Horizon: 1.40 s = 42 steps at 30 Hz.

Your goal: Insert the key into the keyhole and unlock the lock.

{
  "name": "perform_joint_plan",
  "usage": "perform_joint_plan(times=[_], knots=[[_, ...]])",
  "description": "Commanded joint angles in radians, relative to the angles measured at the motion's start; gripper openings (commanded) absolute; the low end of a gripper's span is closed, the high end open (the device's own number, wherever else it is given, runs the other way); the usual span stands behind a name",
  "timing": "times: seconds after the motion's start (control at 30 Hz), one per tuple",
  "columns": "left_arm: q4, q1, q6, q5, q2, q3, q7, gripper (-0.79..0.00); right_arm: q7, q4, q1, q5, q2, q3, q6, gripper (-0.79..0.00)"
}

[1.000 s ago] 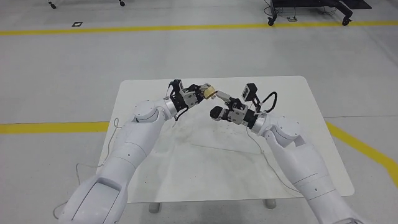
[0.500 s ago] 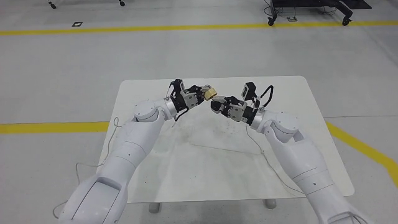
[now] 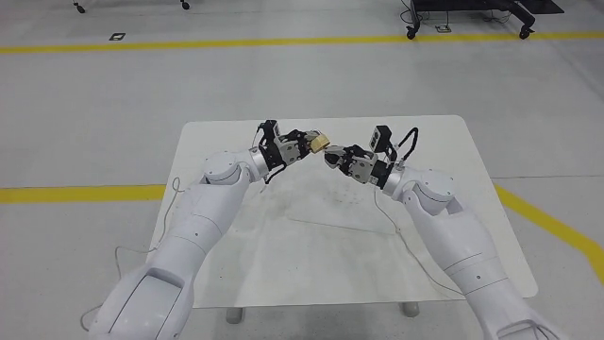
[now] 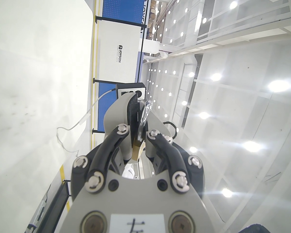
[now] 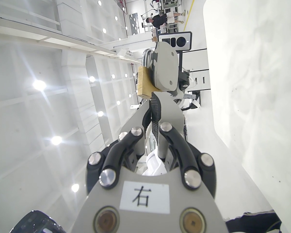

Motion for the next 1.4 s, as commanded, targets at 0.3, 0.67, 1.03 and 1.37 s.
perform_joint_plan(times=[0.3, 0.67, 1.03, 1.37], knots=[[-0.034, 0.015, -0.108, 0.054, 0.001, 0.002, 0.034, -0.785, -0.031, 0.029, -0.001, 0.11, -0.011, 0.008, 0.001, -0.785], [-0.1, 0.047, -0.261, 0.097, 0.008, -0.012, 0.031, -0.785, 0.095, 0.123, 0.021, 0.394, -0.028, 0.033, 0.08, -0.785], [-0.155, 0.075, -0.358, 0.187, 0.019, -0.023, 0.1, -0.785, 0.195, 0.232, 0.075, 0.5, -0.041, 0.014, 0.19, -0.785], [-0.183, 0.091, -0.351, 0.203, 0.023, -0.026, 0.108, -0.785, 0.176, 0.25, 0.096, 0.433, -0.045, -0.005, 0.131, -0.785]])
